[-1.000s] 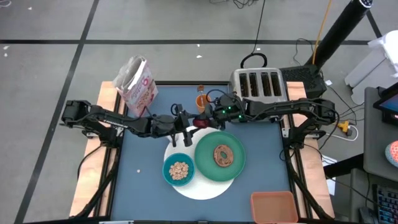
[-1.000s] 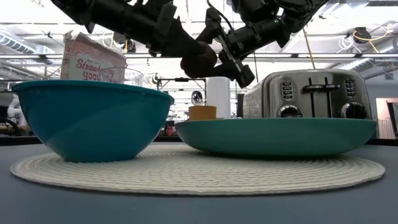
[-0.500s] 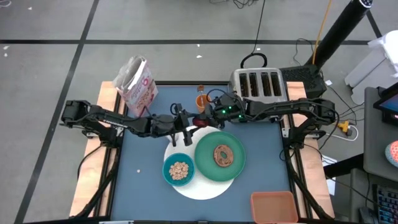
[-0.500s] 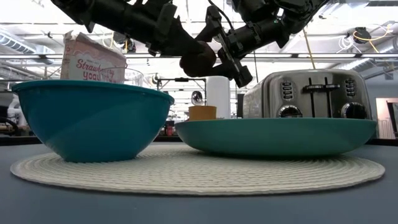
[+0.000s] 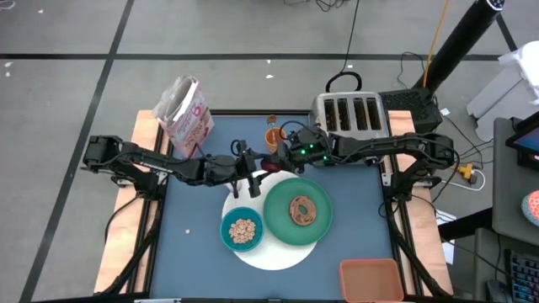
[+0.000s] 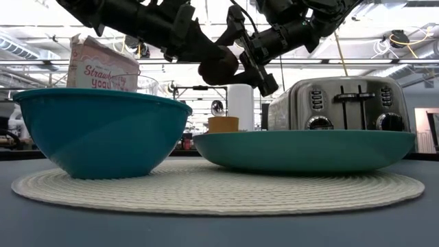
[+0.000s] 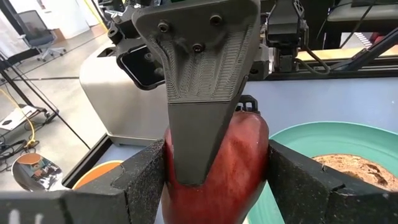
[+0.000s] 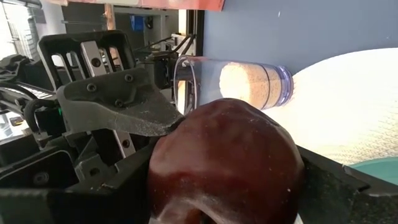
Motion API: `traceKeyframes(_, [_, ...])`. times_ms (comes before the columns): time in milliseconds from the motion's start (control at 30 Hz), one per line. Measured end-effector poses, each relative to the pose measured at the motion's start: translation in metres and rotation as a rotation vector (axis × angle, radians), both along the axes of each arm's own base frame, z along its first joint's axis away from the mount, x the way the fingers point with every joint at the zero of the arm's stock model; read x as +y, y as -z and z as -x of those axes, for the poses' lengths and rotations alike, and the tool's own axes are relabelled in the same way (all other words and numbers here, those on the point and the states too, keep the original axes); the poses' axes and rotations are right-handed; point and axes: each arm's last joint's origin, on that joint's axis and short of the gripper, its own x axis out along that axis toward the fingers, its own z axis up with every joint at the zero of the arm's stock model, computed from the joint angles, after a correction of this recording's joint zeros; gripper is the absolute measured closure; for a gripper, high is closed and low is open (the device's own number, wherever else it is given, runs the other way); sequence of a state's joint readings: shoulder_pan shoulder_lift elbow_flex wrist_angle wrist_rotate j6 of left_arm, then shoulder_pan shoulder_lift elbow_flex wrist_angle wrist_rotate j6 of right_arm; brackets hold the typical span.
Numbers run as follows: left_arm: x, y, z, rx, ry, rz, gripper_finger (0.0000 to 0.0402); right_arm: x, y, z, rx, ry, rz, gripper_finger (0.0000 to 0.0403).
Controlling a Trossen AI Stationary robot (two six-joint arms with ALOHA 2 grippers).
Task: Arrange a breakfast setting
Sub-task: Put the apple on the white placemat to the top of the green plate
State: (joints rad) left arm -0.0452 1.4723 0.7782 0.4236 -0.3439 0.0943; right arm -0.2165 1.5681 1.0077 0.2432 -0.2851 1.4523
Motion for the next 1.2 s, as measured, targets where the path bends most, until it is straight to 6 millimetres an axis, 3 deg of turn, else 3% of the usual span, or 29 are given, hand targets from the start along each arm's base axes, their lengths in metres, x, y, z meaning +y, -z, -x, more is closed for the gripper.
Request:
traceKeyframes(467, [0.0002, 0.0005, -0.0001, 0.004, 0.002, -0.002, 0.0147, -0.0001, 0.001, 0.0004, 0.017, 0.006, 0.023, 0.0104])
traceKeyframes(900, [-0.0005, 0.0008, -0.0001, 0.001, 0.008, 0.015, 0.0147, -0.0007, 0.0001, 0.0008, 0.002, -0.058, 0.068, 0.0009])
traceKeyframes(1200, [-0.0009, 0.0005, -0.0001, -0.02, -0.005, 0.066, 0.0147, -0.0018, -0.0059, 0.0056, -0.032, -0.175, 0.313, 0.0003])
